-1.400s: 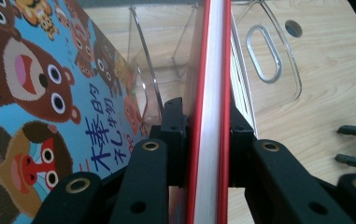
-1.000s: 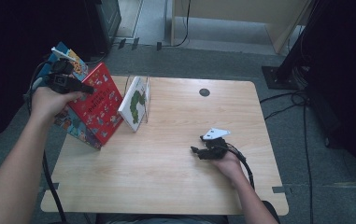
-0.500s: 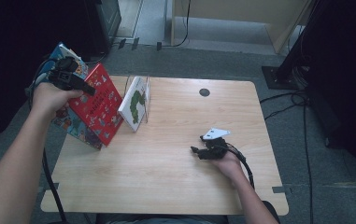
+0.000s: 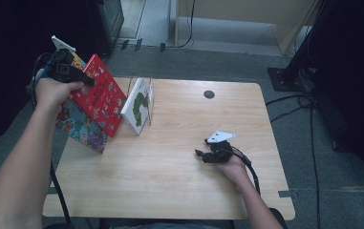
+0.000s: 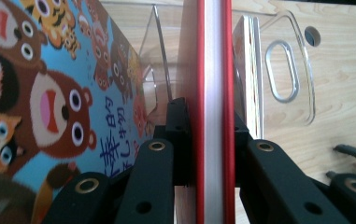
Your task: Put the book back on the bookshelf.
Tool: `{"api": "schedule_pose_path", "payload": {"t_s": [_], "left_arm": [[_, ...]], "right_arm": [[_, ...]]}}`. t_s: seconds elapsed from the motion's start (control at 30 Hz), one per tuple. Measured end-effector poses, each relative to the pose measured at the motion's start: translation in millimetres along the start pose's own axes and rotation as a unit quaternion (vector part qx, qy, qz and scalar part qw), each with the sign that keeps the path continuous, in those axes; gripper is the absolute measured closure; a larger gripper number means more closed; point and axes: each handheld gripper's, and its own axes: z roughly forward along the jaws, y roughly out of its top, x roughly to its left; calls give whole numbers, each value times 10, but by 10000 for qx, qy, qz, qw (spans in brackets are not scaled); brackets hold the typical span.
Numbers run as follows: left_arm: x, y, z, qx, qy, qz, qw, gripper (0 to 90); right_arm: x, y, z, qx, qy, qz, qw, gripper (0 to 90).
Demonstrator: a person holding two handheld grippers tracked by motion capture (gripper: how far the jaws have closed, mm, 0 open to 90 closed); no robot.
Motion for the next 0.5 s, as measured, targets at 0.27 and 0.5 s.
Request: {"api": "schedule_pose_path", "payload": {"t_s": [0.27, 0.5], "left_arm": [[-50, 119, 133, -57, 51, 27, 10000, 792], [-49, 170, 242, -146, 54, 36, 9999, 787]], "right_arm": [[25, -31, -35, -2, -49, 35, 10000, 360], [49, -54, -60, -8, -120, 98, 9999, 357]]}}
